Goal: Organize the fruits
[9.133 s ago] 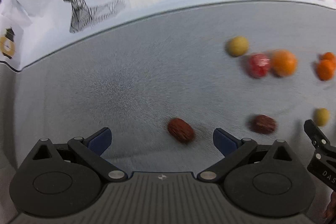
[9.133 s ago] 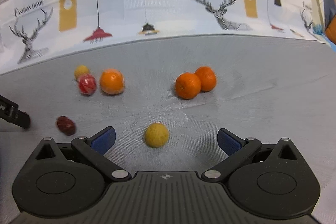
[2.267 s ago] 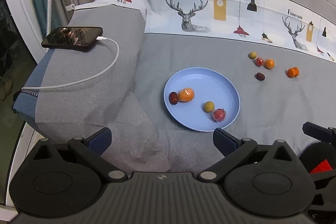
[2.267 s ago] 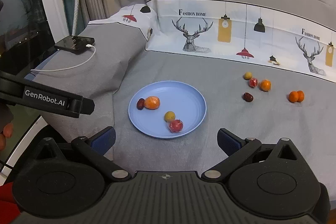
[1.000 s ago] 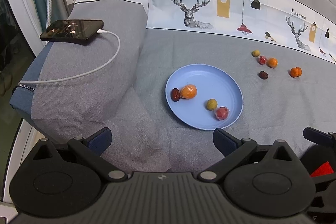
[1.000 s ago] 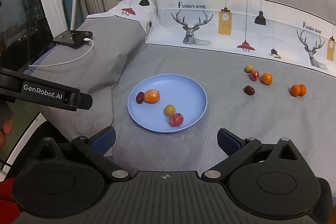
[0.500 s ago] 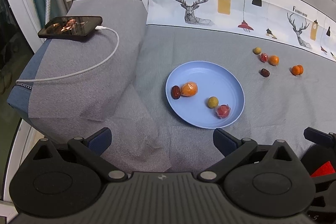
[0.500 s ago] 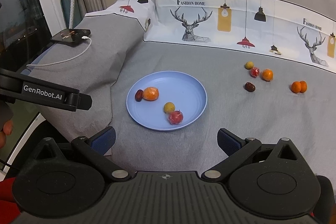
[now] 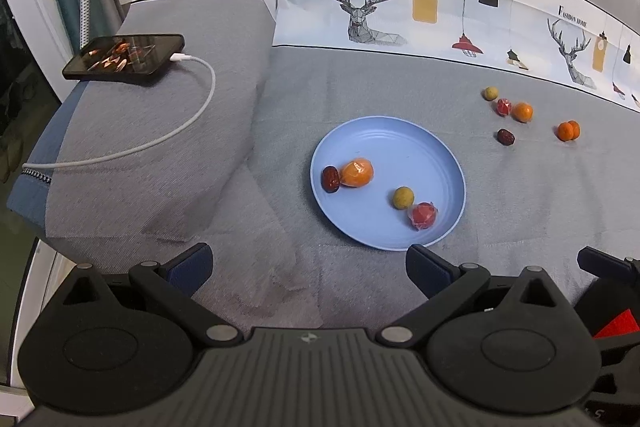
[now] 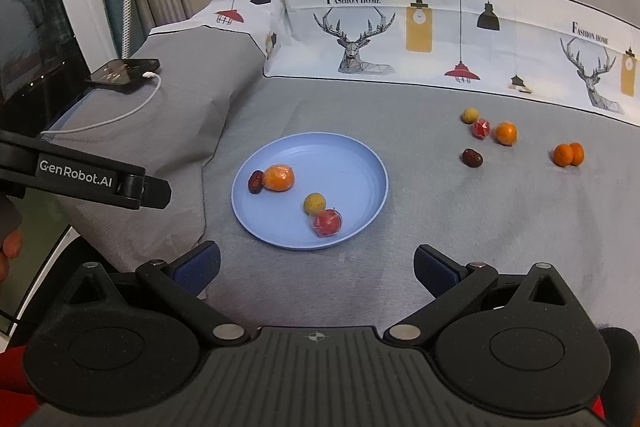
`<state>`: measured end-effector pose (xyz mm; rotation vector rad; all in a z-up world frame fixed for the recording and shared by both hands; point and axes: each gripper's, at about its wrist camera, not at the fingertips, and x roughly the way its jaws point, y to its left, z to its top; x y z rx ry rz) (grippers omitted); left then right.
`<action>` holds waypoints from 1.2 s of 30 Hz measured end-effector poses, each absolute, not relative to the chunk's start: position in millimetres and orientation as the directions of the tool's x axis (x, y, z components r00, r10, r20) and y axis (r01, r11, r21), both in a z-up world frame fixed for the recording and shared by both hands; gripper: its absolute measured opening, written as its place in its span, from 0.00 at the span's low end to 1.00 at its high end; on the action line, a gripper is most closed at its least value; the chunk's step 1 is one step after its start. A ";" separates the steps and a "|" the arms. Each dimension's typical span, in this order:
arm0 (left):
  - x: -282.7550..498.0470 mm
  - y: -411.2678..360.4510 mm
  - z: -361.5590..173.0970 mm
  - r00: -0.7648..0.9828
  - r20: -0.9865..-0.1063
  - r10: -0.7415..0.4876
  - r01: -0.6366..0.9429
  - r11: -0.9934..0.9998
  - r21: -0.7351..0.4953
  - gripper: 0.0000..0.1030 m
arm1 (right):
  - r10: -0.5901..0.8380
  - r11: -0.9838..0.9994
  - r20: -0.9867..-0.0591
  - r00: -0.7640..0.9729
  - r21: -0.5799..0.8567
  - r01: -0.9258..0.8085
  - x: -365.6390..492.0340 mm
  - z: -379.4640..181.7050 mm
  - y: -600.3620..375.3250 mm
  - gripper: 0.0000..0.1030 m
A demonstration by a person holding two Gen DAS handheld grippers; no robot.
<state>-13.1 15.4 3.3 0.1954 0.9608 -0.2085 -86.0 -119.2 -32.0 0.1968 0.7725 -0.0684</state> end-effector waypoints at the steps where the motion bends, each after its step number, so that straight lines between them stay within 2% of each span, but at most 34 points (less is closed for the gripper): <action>1: -12.1 14.0 3.4 0.556 -0.826 -0.090 0.263 0.962 0.072 1.00 | 0.010 0.979 -0.699 0.715 0.153 0.137 -85.8 -32.2 -119.9 0.99; 20: 13.3 -18.4 3.6 0.552 -0.829 -0.091 0.295 0.951 0.091 1.00 | -0.049 0.951 -0.703 0.709 0.183 0.247 -77.8 -41.4 -160.2 0.99; 36: 45.5 -89.7 -5.8 0.535 -0.834 -0.131 0.379 0.920 0.099 1.00 | -0.164 0.904 -0.703 0.692 0.174 0.391 -65.1 -55.2 -231.1 0.99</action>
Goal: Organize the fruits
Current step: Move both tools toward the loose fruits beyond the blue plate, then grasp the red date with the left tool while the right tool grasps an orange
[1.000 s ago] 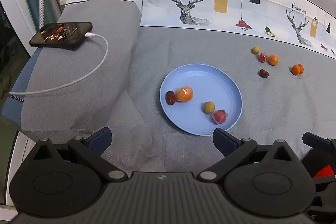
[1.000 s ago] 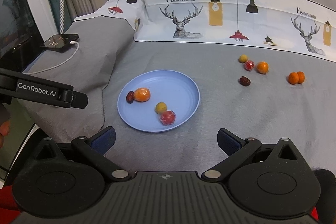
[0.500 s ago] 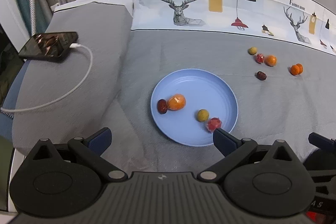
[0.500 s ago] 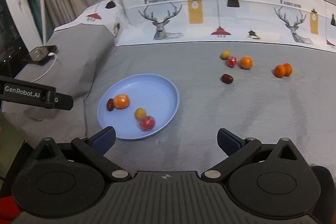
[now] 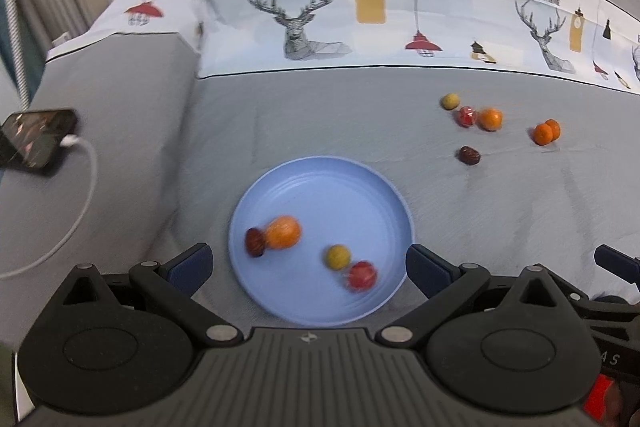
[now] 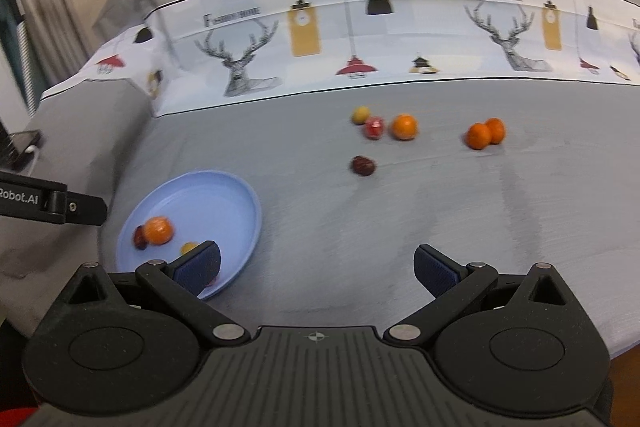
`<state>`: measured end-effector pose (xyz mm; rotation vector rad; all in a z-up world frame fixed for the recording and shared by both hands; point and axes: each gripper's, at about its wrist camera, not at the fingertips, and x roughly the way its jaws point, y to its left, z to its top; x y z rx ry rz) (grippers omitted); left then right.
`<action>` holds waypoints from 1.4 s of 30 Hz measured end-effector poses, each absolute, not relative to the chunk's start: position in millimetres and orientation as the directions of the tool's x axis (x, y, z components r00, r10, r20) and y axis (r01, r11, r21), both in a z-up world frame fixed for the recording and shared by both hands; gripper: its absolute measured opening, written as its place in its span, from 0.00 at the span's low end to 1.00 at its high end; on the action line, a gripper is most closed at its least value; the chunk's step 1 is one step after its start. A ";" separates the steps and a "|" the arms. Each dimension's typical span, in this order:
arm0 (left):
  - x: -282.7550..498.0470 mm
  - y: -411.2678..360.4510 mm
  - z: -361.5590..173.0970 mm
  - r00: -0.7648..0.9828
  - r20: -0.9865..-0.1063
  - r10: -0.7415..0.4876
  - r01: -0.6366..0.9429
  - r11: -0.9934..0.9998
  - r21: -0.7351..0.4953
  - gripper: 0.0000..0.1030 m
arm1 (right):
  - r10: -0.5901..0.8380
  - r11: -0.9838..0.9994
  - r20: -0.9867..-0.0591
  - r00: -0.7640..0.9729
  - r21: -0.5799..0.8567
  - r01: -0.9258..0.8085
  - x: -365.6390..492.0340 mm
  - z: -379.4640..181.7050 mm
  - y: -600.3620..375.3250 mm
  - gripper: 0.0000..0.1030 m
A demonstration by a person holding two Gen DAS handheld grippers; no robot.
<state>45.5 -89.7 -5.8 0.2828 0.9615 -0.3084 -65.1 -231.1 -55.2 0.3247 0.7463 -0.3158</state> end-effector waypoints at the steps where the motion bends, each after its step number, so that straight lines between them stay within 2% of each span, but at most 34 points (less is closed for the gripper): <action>1: 47.8 -94.9 -7.4 0.533 -0.835 -0.134 0.385 0.917 0.098 1.00 | -0.172 0.900 -0.703 0.690 0.172 0.400 -64.6 -56.6 -236.1 0.99; 11: 76.1 -157.0 -28.5 0.514 -0.840 -0.173 0.455 0.885 0.096 1.00 | -0.260 0.848 -0.709 0.655 0.156 0.506 -58.3 -77.1 -294.4 0.99; 21: 116.9 -222.4 -61.2 0.462 -0.855 -0.235 0.507 0.861 0.037 1.00 | -0.375 0.804 -0.680 0.630 0.099 0.586 -32.9 -106.1 -356.0 0.99; 32: 152.8 -300.6 -130.8 0.382 -0.891 -0.244 0.609 0.792 0.044 1.00 | -0.426 0.763 -0.680 0.597 0.085 0.641 18.2 -149.4 -428.8 0.99; 33: 156.1 -306.3 -139.0 0.372 -0.897 -0.241 0.615 0.787 0.044 1.00 | -0.421 0.763 -0.686 0.594 0.087 0.641 24.3 -153.8 -434.0 0.98; 35: 159.9 -313.3 -151.0 0.363 -0.902 -0.232 0.621 0.782 0.049 1.00 | -0.390 0.769 -0.694 0.605 0.116 0.629 34.9 -161.8 -441.0 0.88; 37: 163.4 -319.7 -161.6 0.361 -0.904 -0.229 0.630 0.774 0.056 1.00 | -0.366 0.777 -0.703 0.610 0.130 0.617 47.9 -169.9 -444.5 0.83; 42: 168.3 -326.0 -177.2 0.334 -0.909 -0.249 0.656 0.754 0.035 0.99 | -0.410 0.766 -0.704 0.580 0.079 0.638 73.9 -189.3 -451.0 0.82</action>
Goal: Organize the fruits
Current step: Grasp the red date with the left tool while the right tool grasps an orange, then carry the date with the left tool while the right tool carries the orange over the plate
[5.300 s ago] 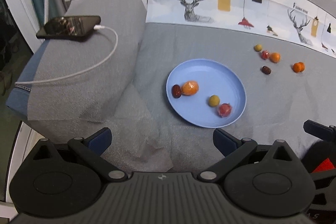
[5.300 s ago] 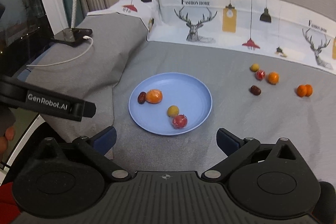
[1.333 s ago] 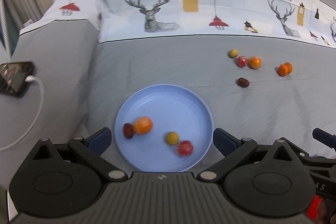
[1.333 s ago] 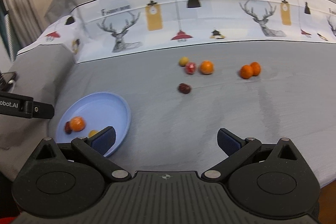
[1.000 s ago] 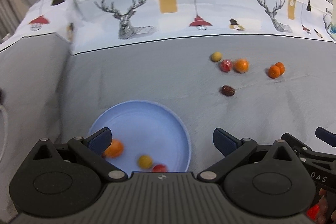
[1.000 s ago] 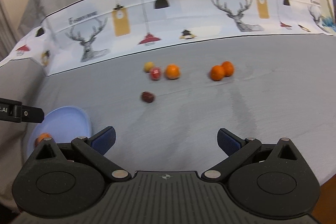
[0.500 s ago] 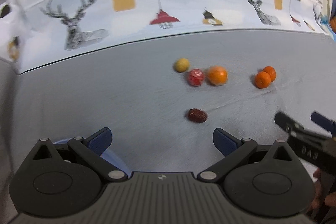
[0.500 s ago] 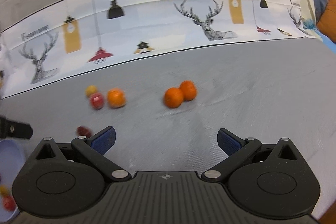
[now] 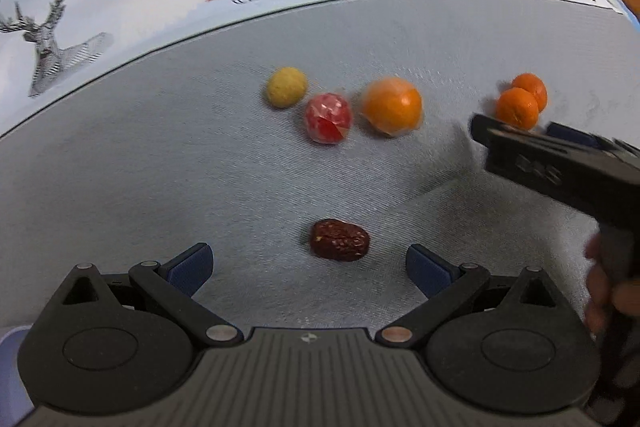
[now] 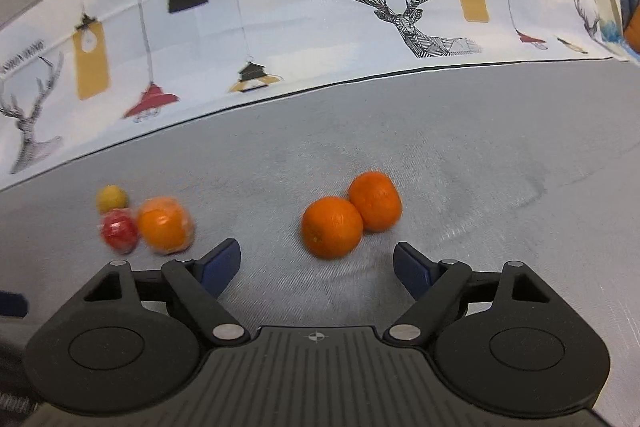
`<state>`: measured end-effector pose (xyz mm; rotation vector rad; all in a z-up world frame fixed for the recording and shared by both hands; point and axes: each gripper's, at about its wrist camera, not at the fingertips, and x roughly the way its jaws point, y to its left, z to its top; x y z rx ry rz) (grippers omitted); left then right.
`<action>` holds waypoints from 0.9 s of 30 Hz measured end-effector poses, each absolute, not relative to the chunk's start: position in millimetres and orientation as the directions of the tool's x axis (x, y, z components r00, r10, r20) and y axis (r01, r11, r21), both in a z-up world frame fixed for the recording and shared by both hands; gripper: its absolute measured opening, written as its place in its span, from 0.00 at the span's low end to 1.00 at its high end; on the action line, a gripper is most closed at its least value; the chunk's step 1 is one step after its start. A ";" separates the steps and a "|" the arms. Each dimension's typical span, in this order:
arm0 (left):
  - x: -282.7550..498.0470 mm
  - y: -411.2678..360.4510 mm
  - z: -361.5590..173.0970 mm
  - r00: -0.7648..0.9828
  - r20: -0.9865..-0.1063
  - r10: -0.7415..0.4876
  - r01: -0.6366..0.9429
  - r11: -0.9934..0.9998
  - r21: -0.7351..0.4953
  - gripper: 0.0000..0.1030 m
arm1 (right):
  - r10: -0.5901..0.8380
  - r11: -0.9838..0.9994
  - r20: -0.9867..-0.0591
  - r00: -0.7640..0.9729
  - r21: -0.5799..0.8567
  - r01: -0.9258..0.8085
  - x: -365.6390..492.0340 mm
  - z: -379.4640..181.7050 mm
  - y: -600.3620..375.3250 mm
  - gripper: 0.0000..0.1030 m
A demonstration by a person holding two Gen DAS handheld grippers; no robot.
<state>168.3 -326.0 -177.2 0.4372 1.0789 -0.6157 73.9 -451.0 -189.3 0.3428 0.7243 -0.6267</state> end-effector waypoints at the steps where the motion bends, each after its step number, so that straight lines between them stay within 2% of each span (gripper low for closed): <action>1: 168.1 -325.7 -178.3 0.330 -0.907 -0.262 0.660 0.751 0.023 0.94 | -0.419 0.762 -0.705 0.572 0.070 0.644 77.4 -193.0 -452.7 0.80; 3: 167.0 -325.8 -178.3 0.335 -0.897 -0.288 0.666 0.746 0.009 0.77 | -0.463 0.763 -0.682 0.566 0.017 0.646 80.6 -195.6 -450.2 0.68; 4: 165.3 -325.3 -176.0 0.354 -0.883 -0.307 0.672 0.740 0.012 0.56 | -0.468 0.769 -0.669 0.577 0.014 0.640 80.3 -194.9 -449.6 0.49; 5: 164.1 -325.0 -174.1 0.358 -0.874 -0.328 0.685 0.728 0.007 0.44 | -0.461 0.771 -0.667 0.586 0.026 0.636 79.0 -194.2 -451.7 0.33; 6: 163.6 -324.6 -172.4 0.357 -0.869 -0.342 0.698 0.716 0.005 0.33 | -0.455 0.768 -0.669 0.588 0.040 0.639 77.9 -193.2 -453.7 0.33; 14: 147.5 -296.4 -151.3 0.381 -0.863 -0.331 0.685 0.728 0.023 0.33 | -0.417 0.759 -0.684 0.598 0.100 0.643 39.9 -172.1 -435.3 0.33; 27: 67.6 -160.8 -45.7 0.473 -0.830 -0.296 0.550 0.835 0.016 0.33 | -0.244 0.867 -0.675 0.696 0.170 0.469 -32.5 -97.2 -315.0 0.33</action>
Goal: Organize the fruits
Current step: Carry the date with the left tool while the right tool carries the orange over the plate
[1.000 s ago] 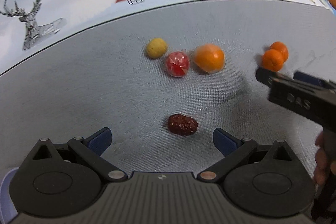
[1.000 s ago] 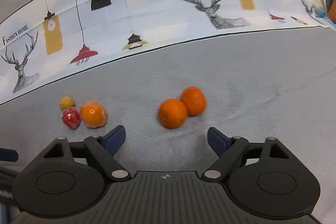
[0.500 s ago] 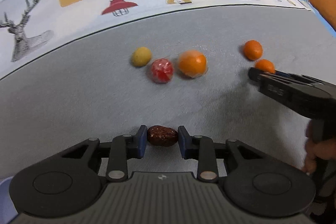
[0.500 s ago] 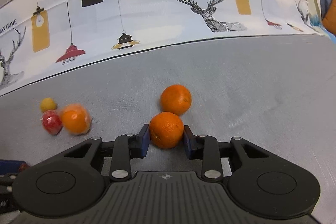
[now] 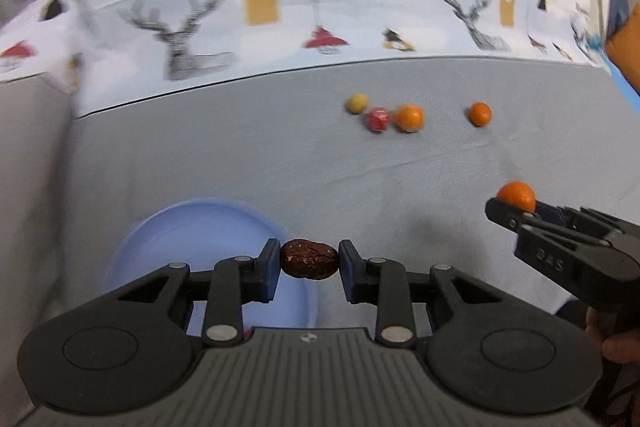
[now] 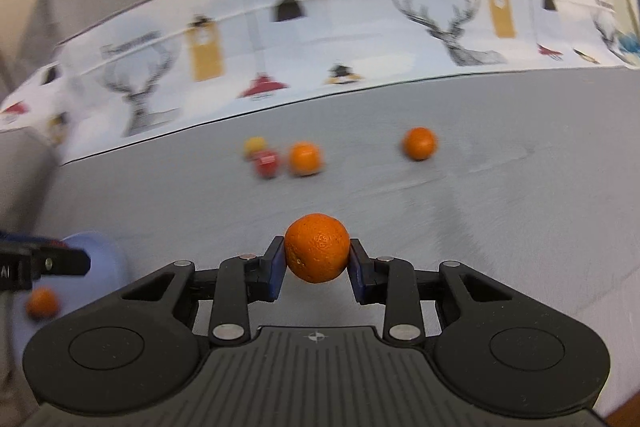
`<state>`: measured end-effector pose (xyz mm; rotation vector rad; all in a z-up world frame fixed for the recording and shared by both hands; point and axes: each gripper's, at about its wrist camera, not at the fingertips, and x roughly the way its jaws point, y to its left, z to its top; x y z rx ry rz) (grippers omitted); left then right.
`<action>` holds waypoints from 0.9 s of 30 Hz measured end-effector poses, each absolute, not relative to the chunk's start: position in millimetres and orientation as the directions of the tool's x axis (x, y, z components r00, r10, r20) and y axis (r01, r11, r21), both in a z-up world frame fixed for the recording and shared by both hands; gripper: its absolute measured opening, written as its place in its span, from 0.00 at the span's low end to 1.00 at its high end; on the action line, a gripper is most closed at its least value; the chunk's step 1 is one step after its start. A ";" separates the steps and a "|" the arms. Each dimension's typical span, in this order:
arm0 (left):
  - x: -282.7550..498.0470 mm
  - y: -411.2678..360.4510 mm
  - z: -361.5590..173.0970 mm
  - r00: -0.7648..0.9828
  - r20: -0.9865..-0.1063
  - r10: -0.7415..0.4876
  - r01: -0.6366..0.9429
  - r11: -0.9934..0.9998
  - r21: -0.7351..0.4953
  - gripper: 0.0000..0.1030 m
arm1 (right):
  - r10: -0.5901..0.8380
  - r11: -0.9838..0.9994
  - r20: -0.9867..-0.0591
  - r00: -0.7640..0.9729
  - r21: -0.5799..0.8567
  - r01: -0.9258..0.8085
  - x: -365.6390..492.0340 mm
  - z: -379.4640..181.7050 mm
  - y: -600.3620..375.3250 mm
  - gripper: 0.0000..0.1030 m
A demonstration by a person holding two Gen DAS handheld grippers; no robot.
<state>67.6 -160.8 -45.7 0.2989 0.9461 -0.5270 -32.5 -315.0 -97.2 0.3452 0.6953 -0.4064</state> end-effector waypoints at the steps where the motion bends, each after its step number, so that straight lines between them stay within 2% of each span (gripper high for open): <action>1: 62.1 -148.5 -40.1 0.482 -0.828 -0.287 0.535 0.844 0.019 0.33 | -0.230 0.875 -0.672 0.704 0.174 0.452 -36.2 -91.0 -304.9 0.33; 15: 1.9 -7.4 4.0 0.554 -0.800 -0.232 0.360 0.933 -0.021 0.33 | 0.005 0.962 -0.643 0.766 0.214 0.173 -76.5 -31.2 -164.7 0.33; 27: -31.0 37.2 19.5 0.596 -0.767 -0.237 0.308 0.950 -0.055 0.33 | 0.041 0.981 -0.621 0.782 0.176 0.088 -94.5 -8.9 -120.6 0.33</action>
